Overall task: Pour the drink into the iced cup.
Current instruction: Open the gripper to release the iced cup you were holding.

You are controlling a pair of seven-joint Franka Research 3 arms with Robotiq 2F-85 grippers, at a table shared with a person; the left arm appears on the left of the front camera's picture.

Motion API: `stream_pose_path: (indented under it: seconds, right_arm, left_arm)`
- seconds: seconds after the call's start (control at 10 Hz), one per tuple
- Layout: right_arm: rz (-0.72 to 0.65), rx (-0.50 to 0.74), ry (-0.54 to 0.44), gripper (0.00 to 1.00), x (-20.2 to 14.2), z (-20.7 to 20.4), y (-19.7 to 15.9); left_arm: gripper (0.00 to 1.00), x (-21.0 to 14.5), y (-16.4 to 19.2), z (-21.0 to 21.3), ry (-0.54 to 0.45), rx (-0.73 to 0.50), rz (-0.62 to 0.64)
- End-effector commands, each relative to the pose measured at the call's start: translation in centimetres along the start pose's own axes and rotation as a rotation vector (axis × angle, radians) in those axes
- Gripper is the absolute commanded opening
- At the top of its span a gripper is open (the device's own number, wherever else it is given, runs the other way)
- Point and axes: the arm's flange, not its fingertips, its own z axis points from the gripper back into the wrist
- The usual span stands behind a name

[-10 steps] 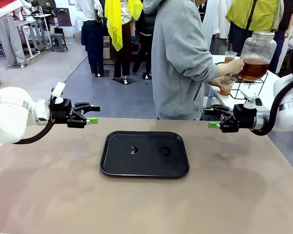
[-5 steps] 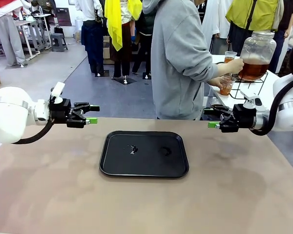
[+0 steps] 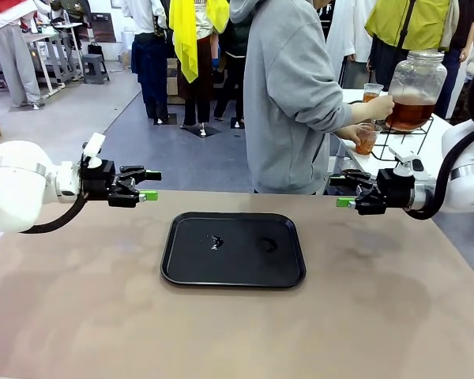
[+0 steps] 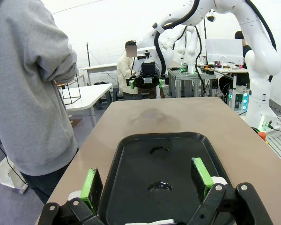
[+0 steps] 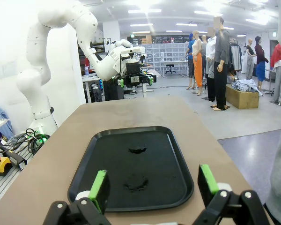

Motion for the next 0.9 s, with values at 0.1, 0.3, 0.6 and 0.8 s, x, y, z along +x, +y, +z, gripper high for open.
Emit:
stream_pose_path:
  seconds: [0.1, 0.3, 0.6, 0.8]
  right_arm:
    - [-0.009, -0.008, 0.000, 1.00, 0.53, -0.30, -0.21]
    - [-0.009, -0.008, 0.000, 1.00, 0.53, -0.30, -0.21]
    - [-0.009, -0.008, 0.000, 1.00, 0.53, -0.30, -0.21]
    - [-0.009, -0.008, 0.000, 1.00, 0.53, -0.30, -0.21]
  left_arm:
    - [1.00, 0.17, -0.02, -0.06, -0.006, -0.003, 0.000]
    - [1.00, 0.17, -0.02, -0.06, -0.006, -0.003, 0.000]
    - [1.00, 0.17, -0.02, -0.06, -0.006, -0.003, 0.000]
    - [1.00, 0.17, -0.02, -0.06, -0.006, -0.003, 0.000]
